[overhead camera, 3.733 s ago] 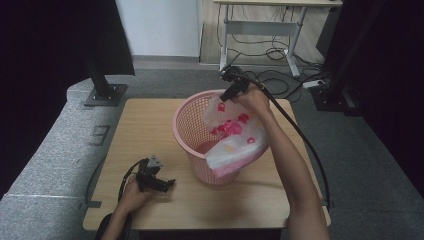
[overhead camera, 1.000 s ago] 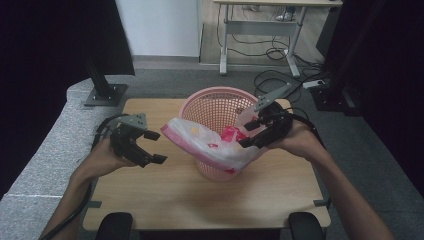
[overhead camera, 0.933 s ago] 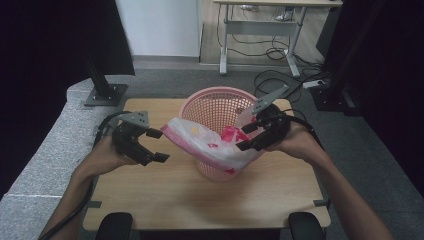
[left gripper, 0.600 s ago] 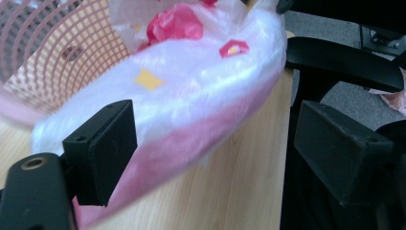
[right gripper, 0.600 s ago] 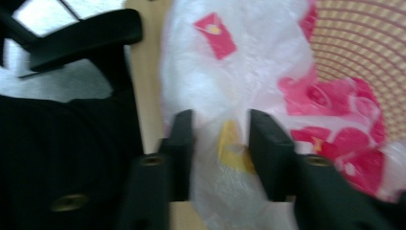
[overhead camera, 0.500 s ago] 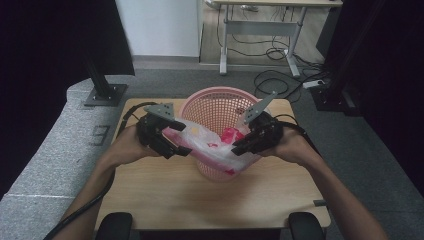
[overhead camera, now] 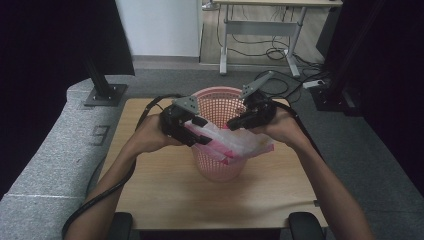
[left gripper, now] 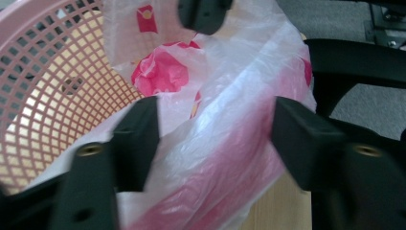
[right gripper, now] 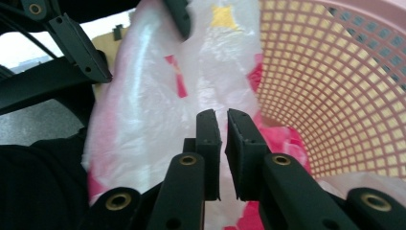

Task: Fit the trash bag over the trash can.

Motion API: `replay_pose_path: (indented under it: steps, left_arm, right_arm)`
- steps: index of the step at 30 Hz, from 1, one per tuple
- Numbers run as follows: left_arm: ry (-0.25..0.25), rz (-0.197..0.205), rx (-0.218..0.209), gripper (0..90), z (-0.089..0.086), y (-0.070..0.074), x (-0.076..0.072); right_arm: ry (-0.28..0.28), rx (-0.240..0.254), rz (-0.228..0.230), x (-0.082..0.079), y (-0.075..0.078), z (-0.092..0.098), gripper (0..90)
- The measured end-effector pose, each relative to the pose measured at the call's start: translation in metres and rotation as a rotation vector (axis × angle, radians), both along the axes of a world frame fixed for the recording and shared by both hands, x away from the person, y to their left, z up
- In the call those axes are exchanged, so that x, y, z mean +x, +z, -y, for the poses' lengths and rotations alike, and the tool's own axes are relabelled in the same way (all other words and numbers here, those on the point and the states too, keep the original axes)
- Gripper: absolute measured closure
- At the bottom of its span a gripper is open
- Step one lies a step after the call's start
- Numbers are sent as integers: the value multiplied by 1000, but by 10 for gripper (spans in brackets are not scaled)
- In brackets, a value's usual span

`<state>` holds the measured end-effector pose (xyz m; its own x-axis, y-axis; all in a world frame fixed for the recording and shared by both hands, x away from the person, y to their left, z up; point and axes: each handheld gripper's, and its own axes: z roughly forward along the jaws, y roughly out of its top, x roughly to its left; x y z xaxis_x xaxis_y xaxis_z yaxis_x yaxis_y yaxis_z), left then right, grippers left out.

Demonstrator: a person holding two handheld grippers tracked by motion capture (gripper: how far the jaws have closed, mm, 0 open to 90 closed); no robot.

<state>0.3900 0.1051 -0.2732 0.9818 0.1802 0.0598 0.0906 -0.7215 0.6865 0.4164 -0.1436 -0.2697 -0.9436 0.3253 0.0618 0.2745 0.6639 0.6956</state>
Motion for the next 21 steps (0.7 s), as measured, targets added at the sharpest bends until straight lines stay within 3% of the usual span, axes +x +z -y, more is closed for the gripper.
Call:
replay_pose_path:
  steps: [3, 7, 10, 15, 21]
  left_arm:
    - [-4, -11, 23, 659, 5, -3, 3]
    - [18, -34, -2, 805, 8, -1, 9]
    - [60, -49, -20, 827, 7, 3, 15]
    - [113, -64, -50, 842, 4, 7, 26]
    - [176, -76, -86, 851, -2, 10, 35]
  right_arm:
    - [-29, -16, -1, 1, -3, 1, 743]
    - [-57, -13, 18, -7, 4, 7, 625]
    - [-64, -14, 35, -17, 13, 13, 581]
    - [-29, 5, 39, -33, 24, 19, 547]
    - [45, -38, 18, -46, 11, 8, 449]
